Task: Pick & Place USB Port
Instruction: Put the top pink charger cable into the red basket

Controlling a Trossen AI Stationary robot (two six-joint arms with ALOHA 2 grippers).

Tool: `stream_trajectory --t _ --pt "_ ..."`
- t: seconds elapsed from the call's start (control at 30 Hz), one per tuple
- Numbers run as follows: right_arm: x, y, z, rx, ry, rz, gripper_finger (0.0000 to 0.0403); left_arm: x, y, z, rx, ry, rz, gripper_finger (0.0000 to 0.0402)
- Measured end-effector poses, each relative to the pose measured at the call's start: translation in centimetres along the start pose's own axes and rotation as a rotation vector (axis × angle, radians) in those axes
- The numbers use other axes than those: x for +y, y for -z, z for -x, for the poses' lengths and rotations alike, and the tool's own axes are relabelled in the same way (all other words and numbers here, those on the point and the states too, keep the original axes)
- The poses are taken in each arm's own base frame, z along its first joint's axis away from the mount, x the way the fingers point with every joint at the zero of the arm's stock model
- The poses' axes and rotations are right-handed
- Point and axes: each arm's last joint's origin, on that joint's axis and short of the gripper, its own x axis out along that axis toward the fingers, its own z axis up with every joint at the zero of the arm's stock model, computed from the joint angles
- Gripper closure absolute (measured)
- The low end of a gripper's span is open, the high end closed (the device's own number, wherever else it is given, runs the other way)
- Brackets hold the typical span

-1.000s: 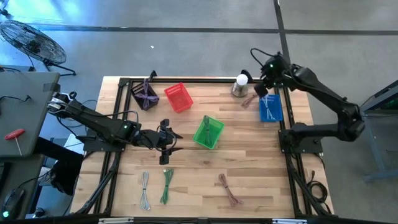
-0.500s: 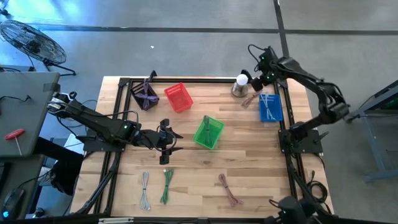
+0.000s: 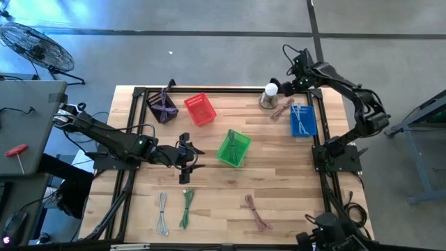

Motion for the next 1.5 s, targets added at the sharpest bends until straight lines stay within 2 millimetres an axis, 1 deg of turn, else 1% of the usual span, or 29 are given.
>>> stream_trajectory --t 0.3,0.4,0.6,0.8,1.03,1.43,1.5 --pt "0.1 -0.1 0.0 -0.003 -0.021 -0.140 0.0403 0.0 0.0 0.0 0.000 -0.002 0.004 0.0190" --pt "0.0 -0.3 -0.4 -0.005 -0.037 -0.201 0.0403 0.0 0.0 0.0 0.000 -0.002 0.012 0.0190" --pt "0.3 -0.3 -3.1 0.085 -0.057 -0.225 0.0403 0.0 0.0 0.0 0.002 -0.001 0.025 0.0190" --pt "0.8 -0.3 -5.1 0.133 -0.078 -0.230 0.0403 0.0 0.1 0.0 0.014 0.017 0.022 0.0190" --pt "0.7 -0.4 -5.4 0.130 -0.043 -0.233 0.0403 0.0 0.4 0.0 0.038 0.013 0.012 0.0190" --pt "0.7 0.1 -5.4 0.181 -0.034 -0.218 0.0403 0.0 0.5 0.0 0.047 0.011 0.023 0.0190" --pt "0.6 0.3 -5.4 0.197 -0.009 -0.213 0.0403 0.0 0.5 0.0 0.054 0.010 0.032 0.0190"
